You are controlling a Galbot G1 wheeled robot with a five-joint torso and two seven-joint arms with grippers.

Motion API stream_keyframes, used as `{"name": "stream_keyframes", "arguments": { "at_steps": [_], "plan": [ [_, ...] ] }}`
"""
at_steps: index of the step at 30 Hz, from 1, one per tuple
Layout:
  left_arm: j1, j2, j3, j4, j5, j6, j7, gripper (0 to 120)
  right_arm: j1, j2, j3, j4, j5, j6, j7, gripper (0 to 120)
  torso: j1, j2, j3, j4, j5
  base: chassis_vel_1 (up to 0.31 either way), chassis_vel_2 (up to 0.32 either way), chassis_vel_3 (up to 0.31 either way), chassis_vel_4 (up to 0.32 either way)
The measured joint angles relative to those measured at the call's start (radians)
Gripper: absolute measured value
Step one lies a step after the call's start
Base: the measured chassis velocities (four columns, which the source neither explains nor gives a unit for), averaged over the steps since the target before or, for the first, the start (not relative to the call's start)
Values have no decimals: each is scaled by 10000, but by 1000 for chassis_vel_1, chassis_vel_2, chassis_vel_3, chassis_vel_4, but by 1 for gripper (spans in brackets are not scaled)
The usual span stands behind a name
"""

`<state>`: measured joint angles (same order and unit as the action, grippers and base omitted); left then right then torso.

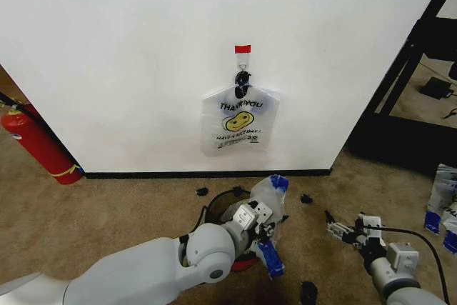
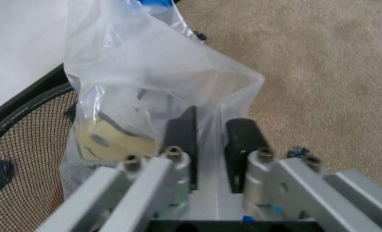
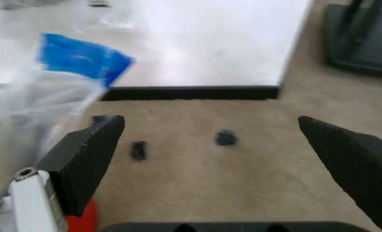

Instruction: Pick up the garbage bag from the wall and place it over the trash bin.

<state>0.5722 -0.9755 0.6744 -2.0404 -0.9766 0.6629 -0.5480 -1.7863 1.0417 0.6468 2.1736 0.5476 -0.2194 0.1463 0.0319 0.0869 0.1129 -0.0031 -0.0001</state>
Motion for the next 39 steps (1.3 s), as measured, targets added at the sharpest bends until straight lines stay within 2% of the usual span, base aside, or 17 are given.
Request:
{"name": "stream_keyframes", "arguments": {
  "at_steps": [3,5,10,15,25,32,39],
  "plan": [
    [160,44,-147,-56,1,-1,-42,0,52,-72,-215,-265,65,633,-933,100,-1,0,0,-1,-1,0,0,0,0],
    [200,60,-176,-68,1,-1,-50,0,109,-96,-286,-400,65,851,-1188,100,-1,0,0,-1,-1,0,0,0,0],
    [382,183,-295,-152,4,-3,-83,0,506,-233,-667,-1243,-238,2017,-2875,100,-1,0,0,1,1,0,0,0,0],
    [387,168,-303,-165,-6,-4,-93,0,831,-270,-1108,-1665,-803,2455,-3525,100,-1,0,0,0,1,0,0,0,0],
    [308,-193,-69,41,-79,-4,-258,0,1364,-135,-1996,-2196,-2614,3114,-3725,100,-1,0,0,0,1,0,0,0,0],
    [120,-482,158,117,-240,-4,-438,0,1410,-39,-2299,-2298,-3406,3082,-3331,100,-1,0,0,0,0,0,0,0,0],
    [-104,-642,356,157,-365,-5,-480,0,1294,-63,-2140,-2146,-3616,2834,-3121,100,-1,0,0,0,1,0,0,0,0]
  ]
}}
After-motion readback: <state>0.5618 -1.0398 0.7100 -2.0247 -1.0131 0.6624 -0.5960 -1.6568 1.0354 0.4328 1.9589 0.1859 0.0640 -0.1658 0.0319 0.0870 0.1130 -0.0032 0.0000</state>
